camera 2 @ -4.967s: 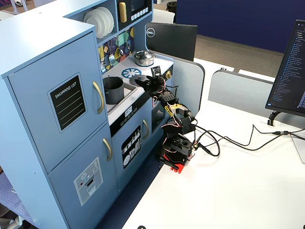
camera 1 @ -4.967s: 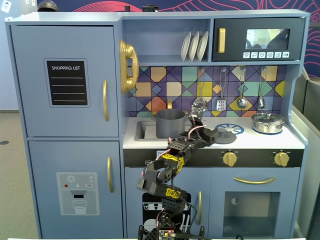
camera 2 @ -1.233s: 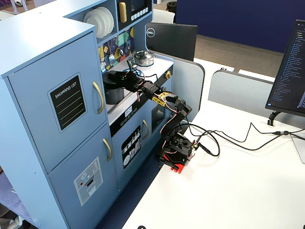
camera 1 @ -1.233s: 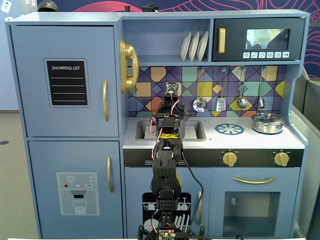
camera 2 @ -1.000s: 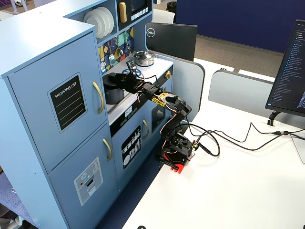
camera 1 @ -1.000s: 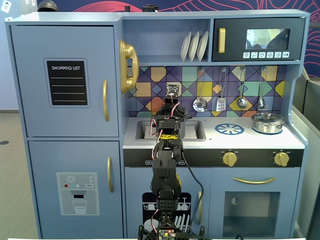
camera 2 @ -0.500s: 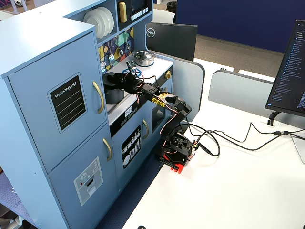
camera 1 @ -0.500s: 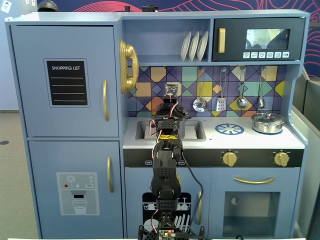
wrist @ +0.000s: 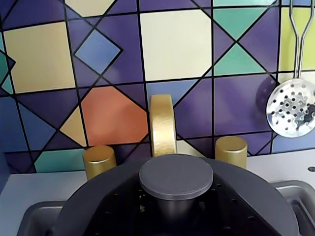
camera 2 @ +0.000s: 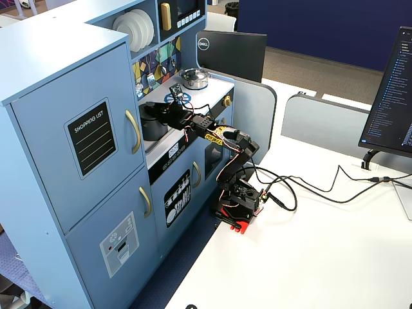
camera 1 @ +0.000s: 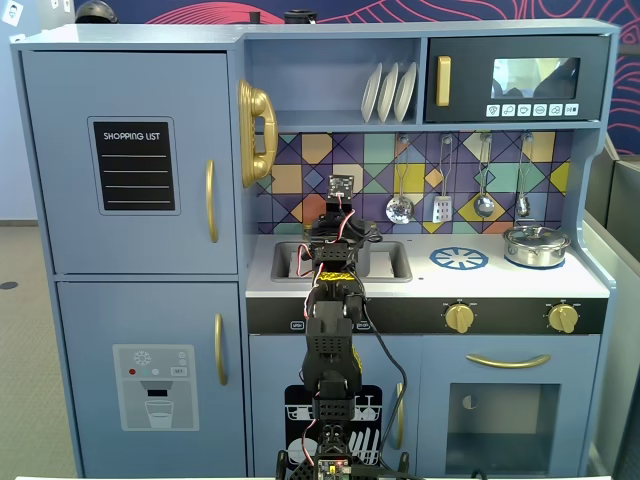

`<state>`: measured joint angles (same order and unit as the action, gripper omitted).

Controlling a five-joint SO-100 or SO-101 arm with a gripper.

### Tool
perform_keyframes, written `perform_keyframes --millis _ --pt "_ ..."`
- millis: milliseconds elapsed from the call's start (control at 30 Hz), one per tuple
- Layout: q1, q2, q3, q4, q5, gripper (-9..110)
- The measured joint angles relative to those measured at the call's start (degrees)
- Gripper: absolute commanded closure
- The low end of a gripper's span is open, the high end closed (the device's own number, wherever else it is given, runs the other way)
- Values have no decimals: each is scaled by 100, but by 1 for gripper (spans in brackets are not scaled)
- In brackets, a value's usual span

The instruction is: Pick up the lid from the counter and put it on the gray recipient

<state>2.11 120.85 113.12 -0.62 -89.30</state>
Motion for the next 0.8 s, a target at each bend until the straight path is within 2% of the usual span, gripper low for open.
perform_keyframes --millis 200,333,400,633,800 --pt "0 9 237 -35 -141 99" --pt "-9 141 413 -141 -193 80" --pt "0 211 483 -149 -193 75" --pt "-79 360 422 9 -439 74" --pt "-193 870 193 932 -536 76"
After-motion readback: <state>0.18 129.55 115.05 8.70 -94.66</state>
